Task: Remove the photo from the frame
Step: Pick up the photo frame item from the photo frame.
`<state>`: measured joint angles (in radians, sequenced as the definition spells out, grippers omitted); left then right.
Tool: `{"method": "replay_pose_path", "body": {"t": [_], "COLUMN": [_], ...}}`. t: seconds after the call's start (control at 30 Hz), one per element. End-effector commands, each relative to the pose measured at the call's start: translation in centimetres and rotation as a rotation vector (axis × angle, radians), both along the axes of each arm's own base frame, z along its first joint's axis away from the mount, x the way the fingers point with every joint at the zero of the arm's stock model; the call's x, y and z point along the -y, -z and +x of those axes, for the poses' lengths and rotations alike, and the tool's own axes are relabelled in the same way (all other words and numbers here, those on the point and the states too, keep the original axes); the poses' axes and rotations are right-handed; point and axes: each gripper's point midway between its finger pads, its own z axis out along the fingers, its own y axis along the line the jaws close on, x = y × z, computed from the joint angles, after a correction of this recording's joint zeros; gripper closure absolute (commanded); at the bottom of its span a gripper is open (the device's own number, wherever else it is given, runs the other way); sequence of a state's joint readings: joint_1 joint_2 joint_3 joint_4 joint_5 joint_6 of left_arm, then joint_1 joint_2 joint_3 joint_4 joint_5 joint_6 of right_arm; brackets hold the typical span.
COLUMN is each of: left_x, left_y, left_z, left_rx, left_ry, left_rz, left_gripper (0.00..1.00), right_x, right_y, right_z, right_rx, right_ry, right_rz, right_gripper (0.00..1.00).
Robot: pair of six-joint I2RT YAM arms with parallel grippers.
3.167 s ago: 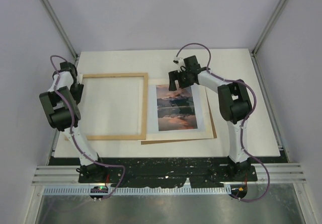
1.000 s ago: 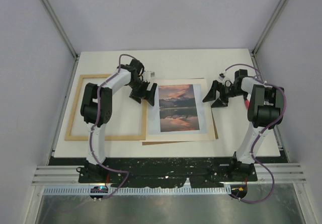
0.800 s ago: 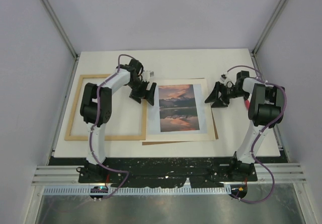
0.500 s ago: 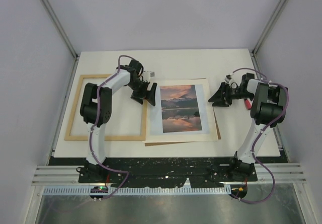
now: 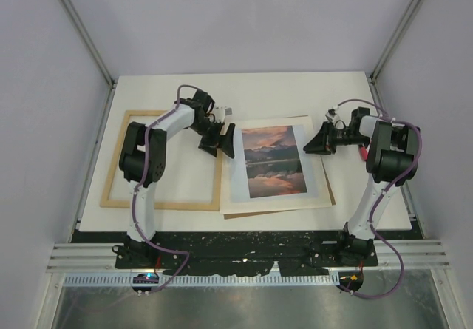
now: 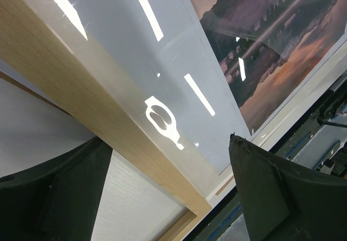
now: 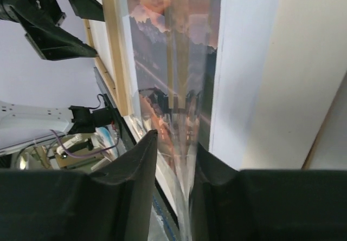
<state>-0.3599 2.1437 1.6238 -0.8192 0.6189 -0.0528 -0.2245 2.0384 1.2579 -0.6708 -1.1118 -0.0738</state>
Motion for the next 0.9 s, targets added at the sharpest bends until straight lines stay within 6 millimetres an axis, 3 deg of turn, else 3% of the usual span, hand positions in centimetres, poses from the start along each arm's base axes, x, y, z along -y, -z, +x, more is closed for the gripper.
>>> {"method": "replay_pose_path", "body": {"t": [0.0, 0.07, 0.23, 0.43, 0.63, 0.87], "left_x": [0.9, 0.6, -1.0, -2.6, -3.7, -6.5], "left_y": [0.9, 0.9, 1.8, 2.0, 2.2, 2.5], "left_z": [-1.3, -1.1, -0.5, 0.4, 0.4, 1.5], "left_rx": [-0.041, -0.027, -0.005, 0.041, 0.059, 0.125], "left_ry": [0.022, 0.022, 0.007, -0.009, -0.010, -0.003], "left_rz": [-0.021, -0.003, 0.103, 0.204, 0.263, 0.409], "left_gripper": [0.06, 0.03, 0.00, 0.00, 0.00, 0.00], "right_x": [0.8, 1.2, 2.3, 2.2, 0.5, -1.8], "right_y": [1.5, 1.4, -1.5, -9.5, -17.9, -28.2], "right_z": [0.5, 0.7, 1.7, 2.8, 3.3, 3.3], "right_rx": [0.023, 0.032, 0.111, 0.275, 0.377, 0.548], "right_ry": [-0.003, 0.005, 0.019, 0.035, 0.046, 0.029], "right_rz": [-0.086, -0.122, -0.211, -0.194, -0.020, 0.117], "right_gripper": [0.79, 0.92, 0.92, 0.92, 0.92, 0.92]}}
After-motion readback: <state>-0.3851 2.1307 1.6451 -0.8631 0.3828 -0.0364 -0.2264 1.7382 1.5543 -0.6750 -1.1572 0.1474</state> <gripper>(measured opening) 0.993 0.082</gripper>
